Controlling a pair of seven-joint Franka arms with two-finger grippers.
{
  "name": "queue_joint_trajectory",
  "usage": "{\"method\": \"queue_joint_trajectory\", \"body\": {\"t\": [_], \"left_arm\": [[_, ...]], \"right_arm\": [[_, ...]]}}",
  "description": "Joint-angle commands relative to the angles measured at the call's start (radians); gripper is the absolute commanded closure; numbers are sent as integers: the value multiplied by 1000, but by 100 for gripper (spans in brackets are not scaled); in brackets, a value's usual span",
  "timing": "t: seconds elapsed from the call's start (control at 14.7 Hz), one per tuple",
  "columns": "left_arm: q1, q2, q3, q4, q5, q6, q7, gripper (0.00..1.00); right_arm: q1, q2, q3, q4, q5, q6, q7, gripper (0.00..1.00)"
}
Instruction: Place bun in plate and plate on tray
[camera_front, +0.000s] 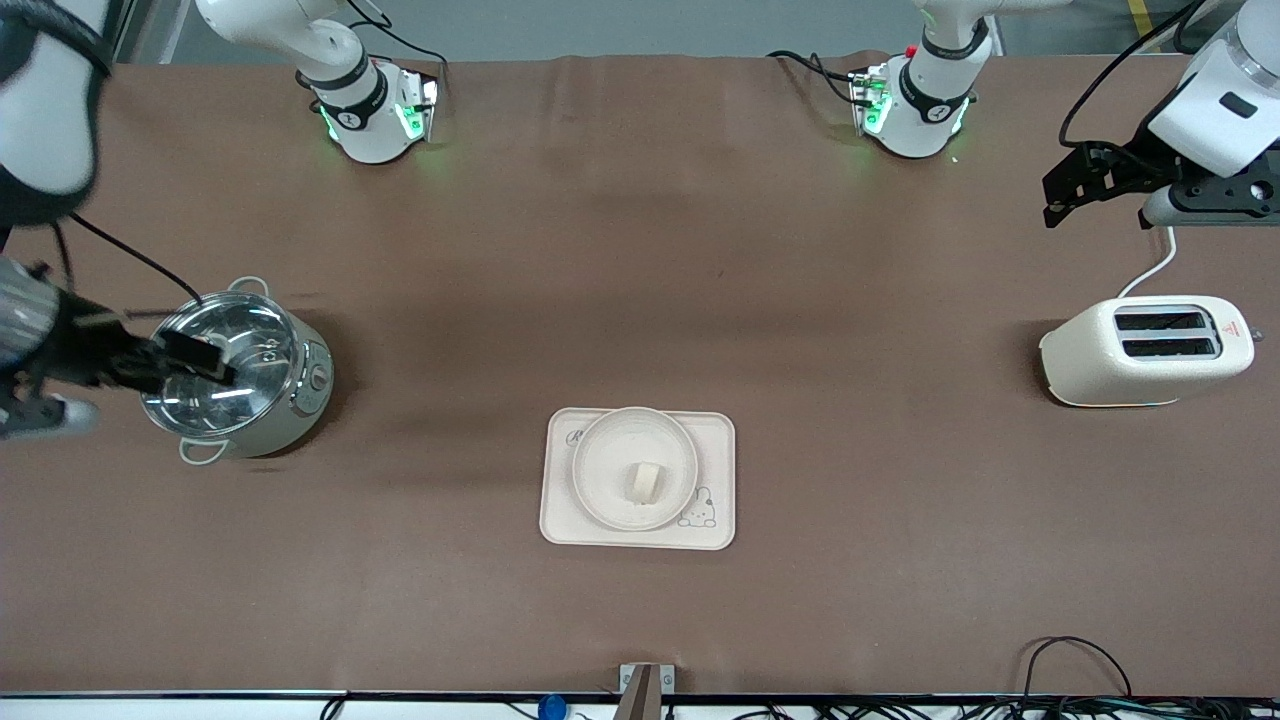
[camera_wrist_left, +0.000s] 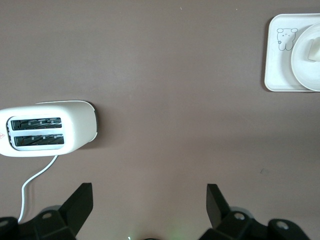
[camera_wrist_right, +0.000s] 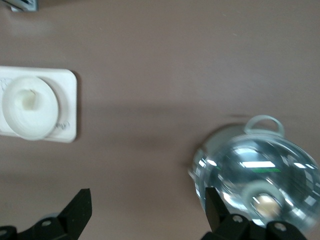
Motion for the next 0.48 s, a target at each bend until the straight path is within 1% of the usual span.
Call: {"method": "queue_joint_trajectory", "body": {"t": [0.0, 0.07, 0.14, 0.2, 0.27, 0.41], "left_arm": [[2, 2, 5, 18, 0, -7, 16, 0], [0, 2, 5, 19, 0, -7, 16, 0], [2, -1, 5, 18, 0, -7, 16, 0], [2, -2, 5, 18, 0, -9, 18, 0], [2, -2, 5, 18, 0, -13, 18, 0], [2, -4, 7, 18, 0, -20, 16, 0]], "right_arm": [[-167, -137, 169, -54, -130, -50, -37, 0], [-268, -171, 281, -54, -195, -58, -41, 0], [-354, -199, 373, -56, -245, -63, -41, 0], [-427, -222, 447, -67, -273, -66, -41, 0], [-460, -248, 486, -82, -296, -67, -36, 0], [-489, -274, 535, -108, -356, -60, -30, 0]]}}
